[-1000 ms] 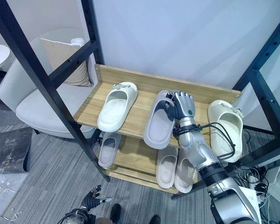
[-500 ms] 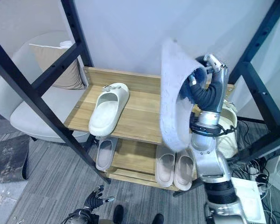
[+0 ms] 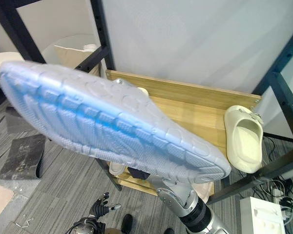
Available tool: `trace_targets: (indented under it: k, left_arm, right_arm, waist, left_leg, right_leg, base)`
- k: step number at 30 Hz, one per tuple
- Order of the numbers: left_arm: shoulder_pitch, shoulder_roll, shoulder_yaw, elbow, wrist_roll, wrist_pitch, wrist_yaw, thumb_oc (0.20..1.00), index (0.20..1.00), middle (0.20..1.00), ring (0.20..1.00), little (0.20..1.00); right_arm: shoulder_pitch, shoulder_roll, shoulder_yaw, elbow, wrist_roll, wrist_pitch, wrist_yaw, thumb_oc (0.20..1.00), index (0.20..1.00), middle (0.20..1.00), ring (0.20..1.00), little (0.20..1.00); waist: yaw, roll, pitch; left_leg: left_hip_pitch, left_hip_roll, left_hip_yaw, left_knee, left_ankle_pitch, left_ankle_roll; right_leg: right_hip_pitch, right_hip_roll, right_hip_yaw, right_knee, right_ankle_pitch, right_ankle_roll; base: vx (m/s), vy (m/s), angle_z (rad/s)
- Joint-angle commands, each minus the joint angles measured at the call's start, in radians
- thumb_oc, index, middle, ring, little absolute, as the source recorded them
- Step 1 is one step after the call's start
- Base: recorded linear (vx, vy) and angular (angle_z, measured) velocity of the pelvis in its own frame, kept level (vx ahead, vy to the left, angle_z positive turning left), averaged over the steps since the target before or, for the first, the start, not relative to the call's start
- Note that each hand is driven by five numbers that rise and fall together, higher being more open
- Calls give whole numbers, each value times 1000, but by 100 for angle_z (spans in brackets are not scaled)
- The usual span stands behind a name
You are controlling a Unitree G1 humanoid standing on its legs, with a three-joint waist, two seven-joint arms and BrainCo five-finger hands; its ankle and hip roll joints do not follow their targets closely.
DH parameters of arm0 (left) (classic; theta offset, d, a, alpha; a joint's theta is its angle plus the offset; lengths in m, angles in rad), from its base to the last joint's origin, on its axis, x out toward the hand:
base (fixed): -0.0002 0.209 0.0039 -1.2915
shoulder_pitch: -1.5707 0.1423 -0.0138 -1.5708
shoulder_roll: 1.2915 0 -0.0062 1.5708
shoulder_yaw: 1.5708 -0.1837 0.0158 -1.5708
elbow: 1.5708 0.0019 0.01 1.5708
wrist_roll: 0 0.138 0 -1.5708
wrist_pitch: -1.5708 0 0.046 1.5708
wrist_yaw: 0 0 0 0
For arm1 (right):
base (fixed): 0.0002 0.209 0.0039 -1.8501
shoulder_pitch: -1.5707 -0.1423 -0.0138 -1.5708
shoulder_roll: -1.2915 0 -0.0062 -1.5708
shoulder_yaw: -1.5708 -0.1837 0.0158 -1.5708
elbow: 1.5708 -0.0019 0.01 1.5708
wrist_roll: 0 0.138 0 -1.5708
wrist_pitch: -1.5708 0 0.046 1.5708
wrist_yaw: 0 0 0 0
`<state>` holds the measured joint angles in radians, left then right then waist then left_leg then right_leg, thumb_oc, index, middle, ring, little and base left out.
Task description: Arrange the slippers neatly on the shoe rack.
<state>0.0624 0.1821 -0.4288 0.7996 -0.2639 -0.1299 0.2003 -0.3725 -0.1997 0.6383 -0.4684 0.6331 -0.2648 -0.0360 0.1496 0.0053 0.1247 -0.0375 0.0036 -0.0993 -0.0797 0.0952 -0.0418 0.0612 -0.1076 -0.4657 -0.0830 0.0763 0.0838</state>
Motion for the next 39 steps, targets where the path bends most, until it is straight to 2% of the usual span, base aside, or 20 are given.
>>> trace_targets:
  k: [1,5,6,8,10,11,13,14,16,18,19,21,27,33,35,39]
  left_arm:
    - [-74,-9,-20,80,-27,-43,28,1000,1000,1000,1000,1000]
    - [-83,-11,-5,107,-24,-58,40,1000,1000,1000,1000,1000]
    - [-85,-10,-3,104,-25,-65,45,1000,1000,1000,1000,1000]
    - [-87,-12,0,106,-28,-67,48,1000,1000,1000,1000,1000]
    - [-87,-16,1,116,-30,-73,55,1000,1000,1000,1000,1000]
    - [-86,-16,1,116,-29,-74,55,1000,1000,1000,1000,1000]
    - [-84,-20,-4,119,-26,-80,57,1000,1000,1000,1000,1000]
    - [-83,-23,-11,122,-22,-84,57,1000,1000,1000,1000,1000]
    - [-83,-26,-13,124,-23,-86,57,1000,1000,1000,1000,1000]
    - [-83,-29,-28,119,-21,-94,57,1000,1000,1000,1000,1000]
    - [-84,-29,-29,119,-21,-94,57,1000,1000,1000,1000,1000]
    - [-84,-29,-45,111,-20,-103,53,1000,1000,1000,1000,1000]
    - [-87,-22,-69,98,-21,-112,41,1000,1000,1000,1000,1000]
    - [-76,-9,-79,54,-43,-125,29,1000,1000,1000,1000,1000]
    - [-77,0,-82,20,-61,-128,27,1000,1000,1000,1000,1000]
    - [-114,13,-100,-17,-88,-140,42,1000,1000,1000,1000,1000]
  right_arm:
    - [-91,27,26,-21,10,-5,36,200,200,200,200,200]
    - [-76,7,86,65,-159,36,58,200,200,200,200,200]
    - [-60,-13,112,129,-284,51,68,200,200,200,200,200]
    - [-49,-13,121,146,-313,57,65,200,200,200,200,200]
    - [-22,-37,150,233,-501,63,64,200,200,200,200,200]
    - [-22,-36,151,236,-503,61,63,200,200,200,200,200]
    - [-6,-55,158,310,-636,61,30,200,200,200,200,200]
    - [-11,-72,153,355,-763,61,-9,200,200,200,200,200]
    - [-2,-75,155,396,-808,63,-17,200,200,200,200,200]
    - [0,-108,143,484,-965,69,-87,200,200,200,200,200]
    - [-1,-108,143,487,-967,67,-89,200,200,200,200,200]
    - [-12,-129,127,560,-1074,78,-151,200,200,200,200,200]
    - [-55,-155,95,668,-1208,101,-248,200,200,200,200,200]
    - [-71,-217,-5,763,-1300,150,-391,200,200,200,200,200]
    - [-79,-239,-48,796,-1312,174,-439,200,200,200,200,200]
    - [-139,-270,-107,862,-1332,235,-525,200,200,200,200,200]
  waist:
    - [39,-37,18]
    - [56,-40,28]
    - [65,-40,41]
    - [64,-41,41]
    - [68,-40,52]
    - [67,-40,51]
    - [68,-37,60]
    - [72,-35,65]
    - [71,-35,68]
    - [77,-29,82]
    - [75,-29,81]
    - [82,-24,94]
    - [95,-22,112]
    - [95,-22,123]
    - [97,-18,144]
    - [95,3,224]
  left_leg:
    - [45,-4,-34,-7,-58,-24]
    - [38,-4,-61,-5,-53,-30]
    - [36,-4,-73,-3,-54,-33]
    - [30,-7,-80,-3,-49,-32]
    - [27,-9,-92,-1,-49,-32]
    - [27,-9,-93,-1,-49,-32]
    - [25,-9,-95,1,-49,-30]
    - [26,-9,-98,2,-50,-30]
    - [23,-9,-99,2,-49,-29]
    - [22,-6,-104,4,-51,-34]
    - [19,-9,-106,3,-45,-33]
    - [10,-7,-114,6,-44,-39]
    - [-8,-3,-114,4,-38,-41]
    - [-19,-4,-116,10,-35,-43]
    - [-41,-10,-123,35,-38,-43]
    - [-114,-32,-126,126,-56,-31]
  right_leg:
    - [48,-17,-6,-1,-70,36]
    - [54,-13,-33,1,-78,32]
    - [58,-8,-40,4,-85,28]
    - [54,-10,-48,4,-83,29]
    - [53,-9,-58,8,-88,29]
    - [54,-9,-59,8,-88,29]
    - [52,-8,-64,11,-90,30]
    - [53,-6,-64,12,-93,30]
    - [51,-6,-66,13,-94,31]
    - [51,-2,-72,15,-102,30]
    - [48,-4,-74,15,-98,31]
    - [44,-1,-83,15,-103,30]
    - [27,4,-86,3,-95,33]
    - [22,5,-85,4,-99,31]
    - [9,0,-94,23,-106,30]
    - [-66,-29,-95,109,-118,24]
  base:
    - [-32,-26,27]
    - [-22,-27,25]
    - [-34,-30,19]
    - [-23,-10,19]
    - [-8,-11,7]
    - [-1,-13,5]
    - [0,-10,17]
    - [1,-5,16]
    - [3,-3,3]
    - [0,0,0]
    - [-18,-3,4]
    - [-24,-2,5]
    - [-16,-6,13]
    - [-1,6,0]
    - [-99,3,1]
    - [-201,38,10]
